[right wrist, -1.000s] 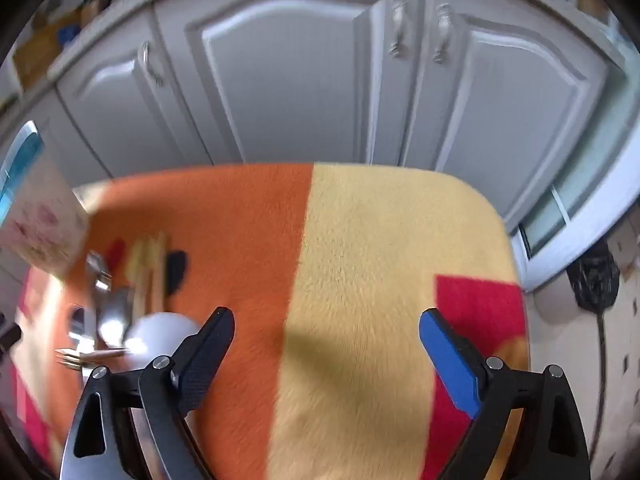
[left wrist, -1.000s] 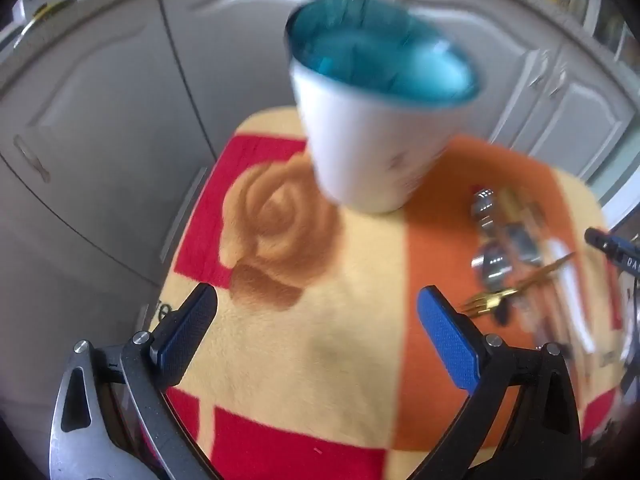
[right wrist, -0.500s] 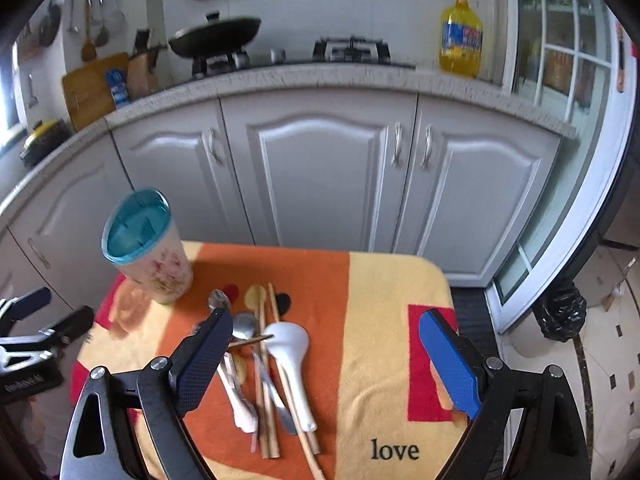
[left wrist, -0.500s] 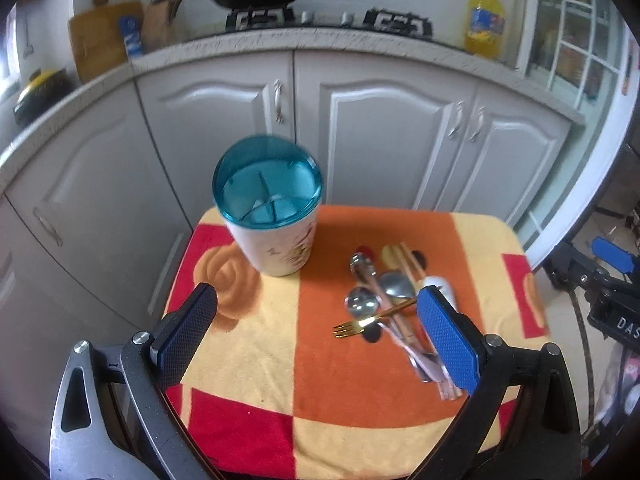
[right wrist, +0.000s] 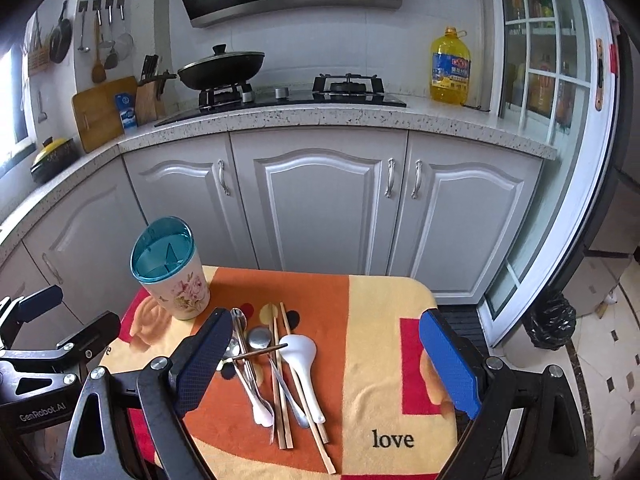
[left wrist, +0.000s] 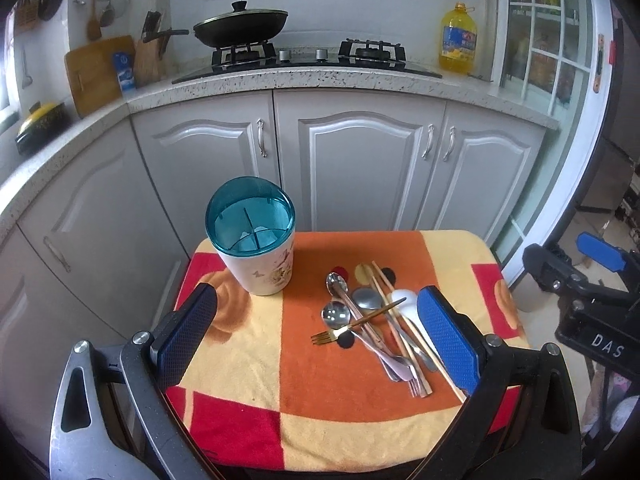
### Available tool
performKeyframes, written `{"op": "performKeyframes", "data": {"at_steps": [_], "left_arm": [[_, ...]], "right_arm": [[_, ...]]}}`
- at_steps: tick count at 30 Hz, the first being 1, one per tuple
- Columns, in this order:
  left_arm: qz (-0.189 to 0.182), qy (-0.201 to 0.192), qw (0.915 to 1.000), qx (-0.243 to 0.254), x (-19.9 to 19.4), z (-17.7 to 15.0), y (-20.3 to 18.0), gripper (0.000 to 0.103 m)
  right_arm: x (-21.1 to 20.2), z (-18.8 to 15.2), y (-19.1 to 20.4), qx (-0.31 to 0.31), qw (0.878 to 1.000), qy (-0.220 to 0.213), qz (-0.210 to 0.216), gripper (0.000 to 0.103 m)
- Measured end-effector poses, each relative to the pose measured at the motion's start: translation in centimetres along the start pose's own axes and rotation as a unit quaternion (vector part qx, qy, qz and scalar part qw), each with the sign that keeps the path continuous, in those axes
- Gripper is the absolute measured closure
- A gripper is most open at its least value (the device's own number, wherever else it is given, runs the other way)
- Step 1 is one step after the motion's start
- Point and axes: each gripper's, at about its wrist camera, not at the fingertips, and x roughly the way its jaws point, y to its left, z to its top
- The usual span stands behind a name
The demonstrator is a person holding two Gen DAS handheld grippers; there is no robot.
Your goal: Organize utensils
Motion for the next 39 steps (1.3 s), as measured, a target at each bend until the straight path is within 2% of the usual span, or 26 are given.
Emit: {"op": "performKeyframes", "data": {"at_steps": [15,39], "left_arm": [[0.010,-0.019,0.9997,-0.011,-1.8,0.5,0.0,0.002],[0.009,-0.018,0.9995,-0.024,-2.0,0.6,0.8,0.002]], "right_arm": [[-1.4,0.5,0.5,-0.013,1.000,-0.011,-0.006,0.010],[-1.5,0.5,1.2,-0.023,1.000,-0.005,0.005,0.010]]}}
